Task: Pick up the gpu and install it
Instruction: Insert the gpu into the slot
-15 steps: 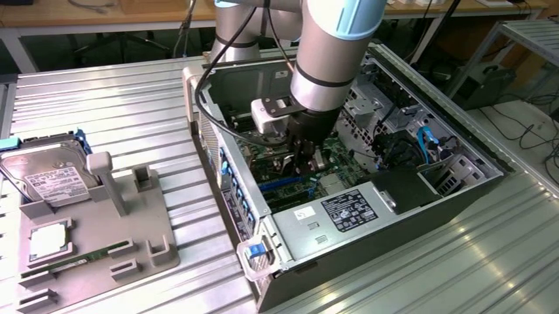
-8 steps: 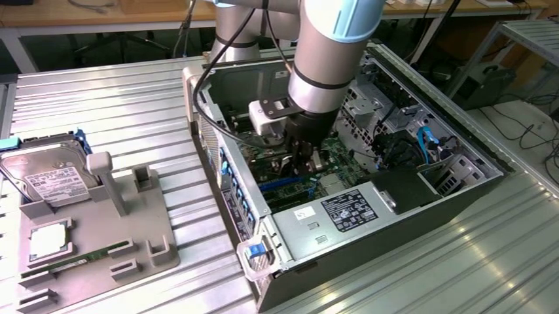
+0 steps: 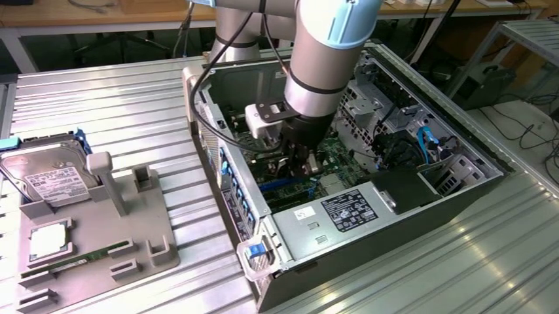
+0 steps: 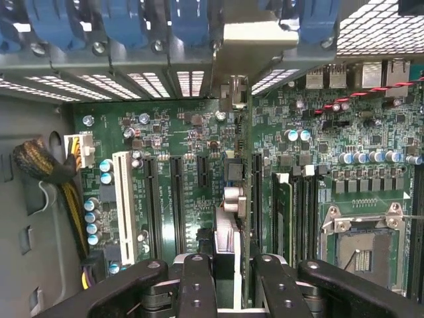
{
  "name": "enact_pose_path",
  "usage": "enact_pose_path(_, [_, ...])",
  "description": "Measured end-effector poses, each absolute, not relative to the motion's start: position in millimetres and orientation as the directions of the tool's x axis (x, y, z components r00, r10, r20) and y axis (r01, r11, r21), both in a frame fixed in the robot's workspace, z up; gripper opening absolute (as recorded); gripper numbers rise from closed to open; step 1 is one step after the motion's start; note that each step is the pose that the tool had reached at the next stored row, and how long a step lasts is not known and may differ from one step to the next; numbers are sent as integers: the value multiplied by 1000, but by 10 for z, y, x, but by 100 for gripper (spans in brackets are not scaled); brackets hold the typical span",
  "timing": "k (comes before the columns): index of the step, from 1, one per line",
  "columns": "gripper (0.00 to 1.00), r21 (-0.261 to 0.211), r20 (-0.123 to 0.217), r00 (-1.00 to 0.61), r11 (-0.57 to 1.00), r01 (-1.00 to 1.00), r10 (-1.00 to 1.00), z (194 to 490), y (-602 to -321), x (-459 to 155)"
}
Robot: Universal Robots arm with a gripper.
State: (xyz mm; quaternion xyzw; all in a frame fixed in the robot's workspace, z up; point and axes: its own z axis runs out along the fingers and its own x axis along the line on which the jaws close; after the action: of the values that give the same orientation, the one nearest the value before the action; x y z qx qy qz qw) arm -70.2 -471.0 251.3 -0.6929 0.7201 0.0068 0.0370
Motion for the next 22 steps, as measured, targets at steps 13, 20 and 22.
enact_pose_path(13, [28,-41,-71,-37,40,-998,-997,2445,-4710,-708])
enact_pose_path(20, [28,-41,-74,-37,40,-998,-997,2398,-4710,-708])
enact_pose_path(22, [28,-41,-74,-37,40,-998,-997,2398,-4710,-708])
